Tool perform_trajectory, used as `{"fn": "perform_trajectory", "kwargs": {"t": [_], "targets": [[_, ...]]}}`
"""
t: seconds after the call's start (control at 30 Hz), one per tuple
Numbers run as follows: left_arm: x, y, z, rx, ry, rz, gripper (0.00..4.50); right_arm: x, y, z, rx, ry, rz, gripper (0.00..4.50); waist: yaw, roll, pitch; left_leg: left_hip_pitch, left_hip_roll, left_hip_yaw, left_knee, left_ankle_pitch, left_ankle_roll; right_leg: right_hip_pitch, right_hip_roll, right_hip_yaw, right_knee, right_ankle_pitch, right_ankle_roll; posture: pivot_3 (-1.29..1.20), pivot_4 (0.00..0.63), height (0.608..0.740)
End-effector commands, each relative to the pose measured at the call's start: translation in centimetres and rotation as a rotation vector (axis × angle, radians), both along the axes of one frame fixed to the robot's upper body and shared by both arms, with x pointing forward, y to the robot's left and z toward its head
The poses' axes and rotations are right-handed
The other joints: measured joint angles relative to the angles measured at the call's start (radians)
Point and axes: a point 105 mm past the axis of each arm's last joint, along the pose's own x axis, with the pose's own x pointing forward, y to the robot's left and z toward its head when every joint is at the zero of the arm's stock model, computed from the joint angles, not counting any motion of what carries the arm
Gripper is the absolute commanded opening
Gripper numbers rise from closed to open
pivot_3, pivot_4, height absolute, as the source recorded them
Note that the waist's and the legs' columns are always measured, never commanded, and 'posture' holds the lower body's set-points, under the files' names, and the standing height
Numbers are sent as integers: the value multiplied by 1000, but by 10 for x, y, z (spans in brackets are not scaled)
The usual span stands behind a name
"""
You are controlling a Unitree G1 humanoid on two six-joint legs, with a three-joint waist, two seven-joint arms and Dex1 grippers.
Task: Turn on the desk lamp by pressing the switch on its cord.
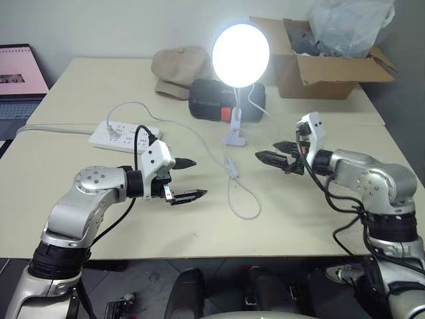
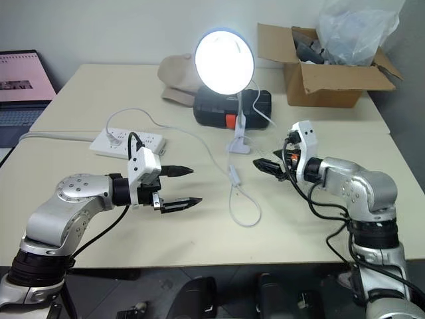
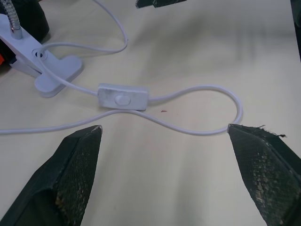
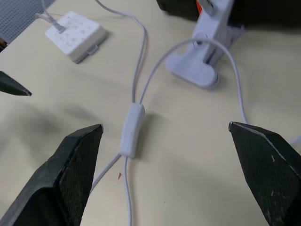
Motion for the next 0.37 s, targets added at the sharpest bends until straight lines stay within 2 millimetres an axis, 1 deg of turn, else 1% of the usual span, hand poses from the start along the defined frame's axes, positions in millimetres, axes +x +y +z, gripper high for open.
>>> {"fn": "perform_trajectory", "kwargs": {"t": [0.03,0.1,0.17,0.27,0.37], "targets": [[0,18,15,27,-55,38,4448,-19,-14,29,-106,-224,135,4488,1,0,0,0,0,0,0,0,0,0,0,0,0,0,0,0,150,740],[-3,25,17,34,-53,45,4448,-34,-22,33,-174,-237,223,4488,2,0,1,0,0,0,0,0,0,0,0,0,0,0,0,0,150,740],[-5,29,19,36,-48,46,4448,-41,-27,35,-209,-246,265,4488,2,0,0,0,0,0,0,0,0,0,0,0,-1,0,0,0,150,740],[-11,36,19,35,-24,53,4448,-48,-34,41,-241,-251,306,4488,-1,0,1,1,1,0,0,0,0,0,0,0,0,0,0,0,150,740],[-17,38,17,12,31,42,4448,-50,-37,42,-257,-254,320,4488,-1,0,1,1,1,0,0,0,0,0,0,0,0,0,0,0,150,740]]}}
